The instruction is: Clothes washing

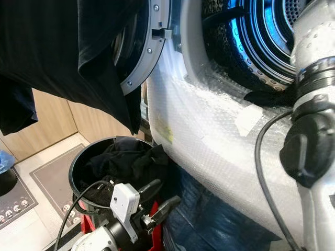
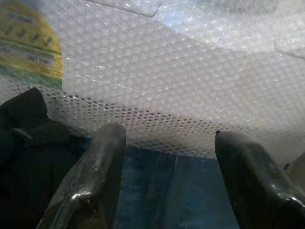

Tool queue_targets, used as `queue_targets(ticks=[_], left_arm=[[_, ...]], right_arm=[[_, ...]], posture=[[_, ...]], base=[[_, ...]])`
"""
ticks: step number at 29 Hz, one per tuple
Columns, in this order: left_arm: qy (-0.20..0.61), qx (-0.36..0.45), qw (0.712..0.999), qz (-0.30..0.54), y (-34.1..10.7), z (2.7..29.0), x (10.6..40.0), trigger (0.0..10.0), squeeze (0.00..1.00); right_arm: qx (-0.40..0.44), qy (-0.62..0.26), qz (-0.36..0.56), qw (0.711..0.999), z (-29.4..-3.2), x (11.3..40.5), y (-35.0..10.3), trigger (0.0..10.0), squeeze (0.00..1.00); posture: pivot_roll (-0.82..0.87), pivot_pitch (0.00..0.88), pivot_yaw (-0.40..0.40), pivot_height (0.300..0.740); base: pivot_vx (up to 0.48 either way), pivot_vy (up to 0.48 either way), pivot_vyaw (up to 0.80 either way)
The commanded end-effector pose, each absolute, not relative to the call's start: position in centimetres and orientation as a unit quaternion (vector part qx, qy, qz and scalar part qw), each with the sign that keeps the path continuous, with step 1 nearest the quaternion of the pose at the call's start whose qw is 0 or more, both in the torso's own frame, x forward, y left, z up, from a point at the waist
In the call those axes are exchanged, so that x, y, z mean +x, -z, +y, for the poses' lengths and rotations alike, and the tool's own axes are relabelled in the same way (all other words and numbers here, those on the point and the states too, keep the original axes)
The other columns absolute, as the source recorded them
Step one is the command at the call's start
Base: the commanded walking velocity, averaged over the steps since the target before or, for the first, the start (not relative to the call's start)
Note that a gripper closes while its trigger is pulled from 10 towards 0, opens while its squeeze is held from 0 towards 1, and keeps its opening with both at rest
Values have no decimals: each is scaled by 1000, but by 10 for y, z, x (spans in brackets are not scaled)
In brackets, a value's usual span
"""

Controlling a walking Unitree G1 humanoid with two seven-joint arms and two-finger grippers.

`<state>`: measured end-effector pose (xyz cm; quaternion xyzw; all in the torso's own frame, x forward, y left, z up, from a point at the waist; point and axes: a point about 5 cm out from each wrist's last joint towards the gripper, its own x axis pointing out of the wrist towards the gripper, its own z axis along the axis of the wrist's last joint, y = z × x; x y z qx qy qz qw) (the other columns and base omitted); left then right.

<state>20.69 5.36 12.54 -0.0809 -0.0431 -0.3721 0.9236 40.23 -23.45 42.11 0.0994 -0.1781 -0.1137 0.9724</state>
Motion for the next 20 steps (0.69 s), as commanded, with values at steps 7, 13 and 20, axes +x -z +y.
queue_targets(ticks=[7,13,20], left_arm=[[374,-78,923,-43,-130,56,204,10000,0],[379,-76,922,-39,-130,57,205,10000,0],[387,-75,919,-36,-130,58,208,10000,0]], right_arm=[[35,134,-99,985,-251,408,-381,10000,0],[17,161,-97,982,-269,401,-378,10000,1000],[11,122,-76,990,-248,404,-368,10000,1000]], posture=[[35,0,-78,740],[7,0,-57,740],[-4,0,-43,740]], base=[[0,0,0],[0,0,0],[0,0,0]])
